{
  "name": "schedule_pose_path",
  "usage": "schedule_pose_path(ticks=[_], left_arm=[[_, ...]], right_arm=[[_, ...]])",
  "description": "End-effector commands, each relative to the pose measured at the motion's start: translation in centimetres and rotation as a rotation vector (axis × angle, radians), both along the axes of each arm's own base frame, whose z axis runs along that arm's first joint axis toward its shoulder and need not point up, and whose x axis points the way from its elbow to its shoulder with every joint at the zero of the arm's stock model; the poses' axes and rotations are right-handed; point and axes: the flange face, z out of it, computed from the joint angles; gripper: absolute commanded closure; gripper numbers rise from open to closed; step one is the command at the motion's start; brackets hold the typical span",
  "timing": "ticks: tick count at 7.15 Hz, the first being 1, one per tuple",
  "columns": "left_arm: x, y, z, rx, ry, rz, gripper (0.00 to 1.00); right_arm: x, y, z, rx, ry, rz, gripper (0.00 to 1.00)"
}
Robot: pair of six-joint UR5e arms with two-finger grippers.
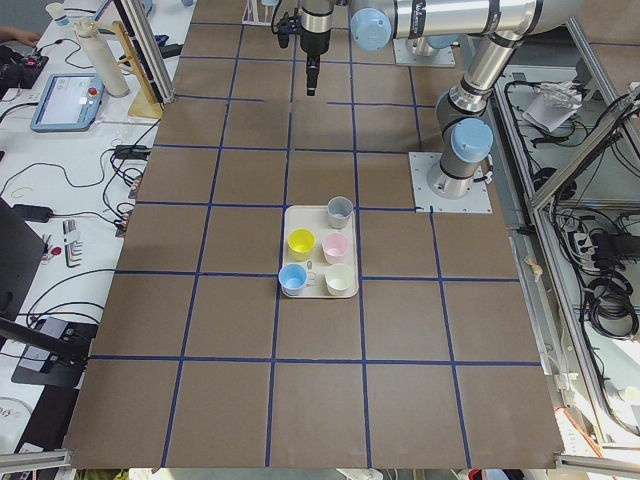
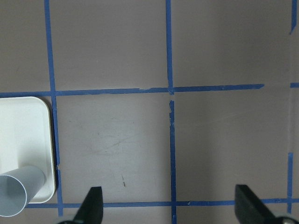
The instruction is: Transfer IKEA cup to right arm and place on rack
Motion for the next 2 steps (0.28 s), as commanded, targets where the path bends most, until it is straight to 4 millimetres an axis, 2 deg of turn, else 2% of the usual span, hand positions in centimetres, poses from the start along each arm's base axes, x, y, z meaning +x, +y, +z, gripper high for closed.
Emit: schedule_pose_path(ticks=[1, 2], left_arm=[[0.06, -0.15, 0.04, -0.005, 0.000, 0.001, 0.00], [0.04, -0.03, 0.09, -0.005, 0.001, 0.000, 0.00]], right_arm=[[0.04, 0.08, -0.05, 0.002, -0.002, 0.002, 0.00], [0.01, -0.02, -0.16, 0.005, 0.001, 0.003, 0.00]])
